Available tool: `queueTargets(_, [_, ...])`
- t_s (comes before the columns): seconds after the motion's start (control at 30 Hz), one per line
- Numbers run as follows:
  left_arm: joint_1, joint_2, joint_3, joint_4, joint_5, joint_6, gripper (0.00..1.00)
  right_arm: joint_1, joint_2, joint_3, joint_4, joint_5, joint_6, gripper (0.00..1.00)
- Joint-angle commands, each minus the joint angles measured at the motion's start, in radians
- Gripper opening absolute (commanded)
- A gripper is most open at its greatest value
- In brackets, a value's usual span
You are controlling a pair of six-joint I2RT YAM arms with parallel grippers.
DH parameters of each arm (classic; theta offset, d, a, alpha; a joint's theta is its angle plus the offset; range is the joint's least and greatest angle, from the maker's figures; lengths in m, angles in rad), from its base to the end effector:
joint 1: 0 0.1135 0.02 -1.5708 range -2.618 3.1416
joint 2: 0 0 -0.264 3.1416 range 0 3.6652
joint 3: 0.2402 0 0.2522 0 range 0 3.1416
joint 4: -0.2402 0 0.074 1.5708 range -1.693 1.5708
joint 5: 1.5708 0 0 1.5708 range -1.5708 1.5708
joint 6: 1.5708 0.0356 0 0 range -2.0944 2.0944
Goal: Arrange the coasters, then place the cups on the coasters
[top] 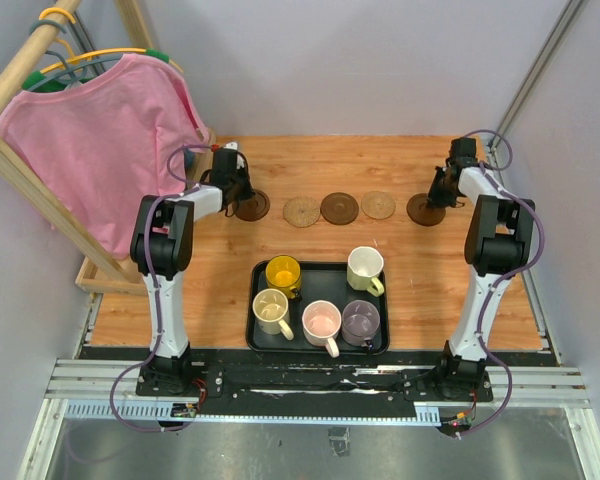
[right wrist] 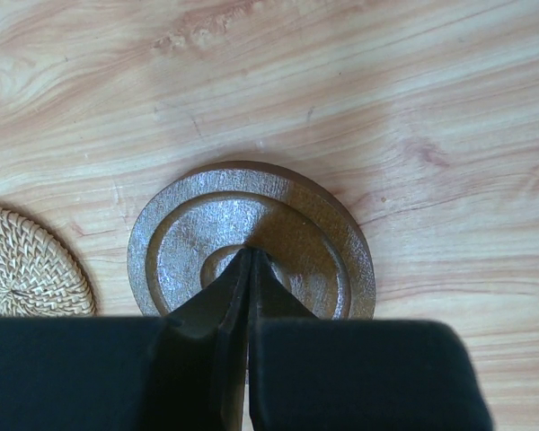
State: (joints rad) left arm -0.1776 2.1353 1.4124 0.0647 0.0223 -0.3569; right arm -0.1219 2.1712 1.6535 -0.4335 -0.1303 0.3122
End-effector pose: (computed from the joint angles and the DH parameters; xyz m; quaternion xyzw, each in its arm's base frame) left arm 0.4638 -0.0841 0.1524 -0.0755 0.8945 -0.1260 0.4223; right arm 0.4722 -0.0532 0.1733 0.1853 0.9323 0.0906 0.2970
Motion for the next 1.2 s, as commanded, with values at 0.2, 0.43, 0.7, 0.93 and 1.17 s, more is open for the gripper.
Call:
queueTargets(0.2, [0.009, -0.144, -0.133, 0.130, 0.082, 0.007, 0.01, -0.007, -0.141, -0.127, 0.104, -0.077, -0.068, 0.19])
queueTargets(0.43, [0.009, -0.280, -0.241, 0.250, 0.146, 0.012, 0.01, 0.032, -0.285, -0.202, 0.163, -0.120, -0.091, 0.28])
queueTargets(0.7, [-0.024, -0.261, -0.315, 0.378, 0.423, -0.021, 0.00, 0.108, -0.297, -0.222, 0.198, -0.229, -0.107, 0.11])
queueTargets(0.93, [-0.135, -0.219, -0.295, 0.348, 0.391, 0.060, 0.00, 0.182, -0.240, -0.188, 0.184, -0.229, -0.132, 0.01])
queueTargets(1.17, [-0.175, -0.145, -0.224, 0.309, 0.435, 0.064, 0.01, 0.219, -0.158, -0.120, 0.156, -0.232, -0.140, 0.01])
